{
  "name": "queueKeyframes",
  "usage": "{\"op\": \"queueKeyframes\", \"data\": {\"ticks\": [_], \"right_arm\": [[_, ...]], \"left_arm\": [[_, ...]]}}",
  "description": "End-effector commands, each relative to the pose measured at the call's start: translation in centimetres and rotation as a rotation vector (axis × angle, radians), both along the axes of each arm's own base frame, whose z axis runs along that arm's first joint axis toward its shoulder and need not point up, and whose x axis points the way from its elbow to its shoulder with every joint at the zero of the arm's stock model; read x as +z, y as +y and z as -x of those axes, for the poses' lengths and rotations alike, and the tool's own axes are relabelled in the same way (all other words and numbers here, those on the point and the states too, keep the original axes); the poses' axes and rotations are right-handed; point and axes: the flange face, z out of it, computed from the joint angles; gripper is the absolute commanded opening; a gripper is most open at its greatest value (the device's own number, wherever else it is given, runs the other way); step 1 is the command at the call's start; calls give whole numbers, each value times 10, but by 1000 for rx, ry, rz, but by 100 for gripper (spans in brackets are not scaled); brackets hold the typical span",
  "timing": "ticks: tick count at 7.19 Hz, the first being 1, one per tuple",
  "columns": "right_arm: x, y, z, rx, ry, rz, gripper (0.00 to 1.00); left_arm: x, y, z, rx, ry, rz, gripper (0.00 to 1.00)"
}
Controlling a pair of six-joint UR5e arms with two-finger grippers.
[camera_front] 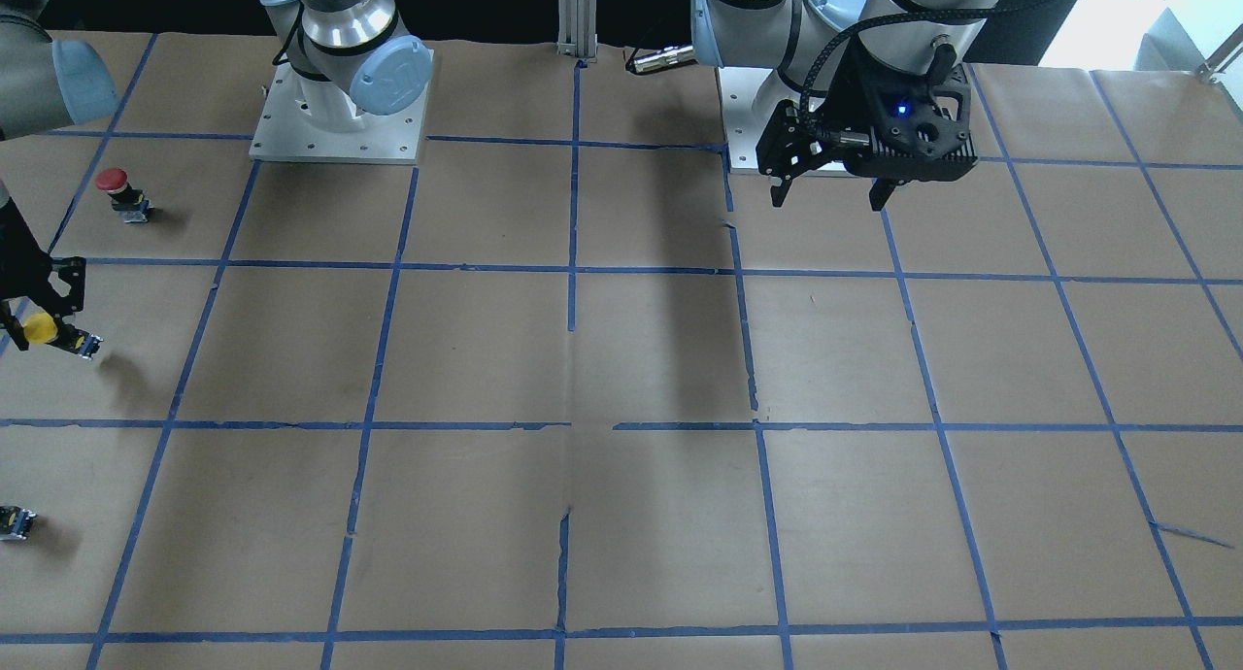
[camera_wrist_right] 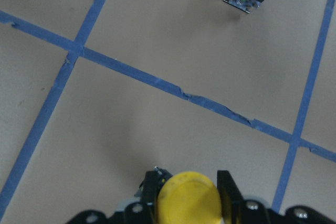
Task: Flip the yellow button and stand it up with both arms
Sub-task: 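Lower the block upright onto the table with the right gripper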
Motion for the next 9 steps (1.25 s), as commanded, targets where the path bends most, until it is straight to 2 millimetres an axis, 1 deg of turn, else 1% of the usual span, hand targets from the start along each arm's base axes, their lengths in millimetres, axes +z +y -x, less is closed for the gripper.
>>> {"op": "queueKeyframes", "data": {"ticks": [1,3,6,7,8,9], "right_arm": [[-4,6,5,33,8,-12,20],[-10,9,3,35,-1,-21,20],[-19,9,5,34,-10,-32,28],[-19,9,6,32,-9,-33,40],[-20,10,7,28,-11,-36,72],[-20,10,7,20,-13,-38,99]], "left_arm": [[0,0,-1,1,-1,0,100],[1,1,0,-2,-1,1,100],[1,0,-1,0,-1,1,100],[1,1,0,-2,-1,1,100],[1,0,-1,0,-1,1,100],[2,1,0,0,1,4,100]]}}
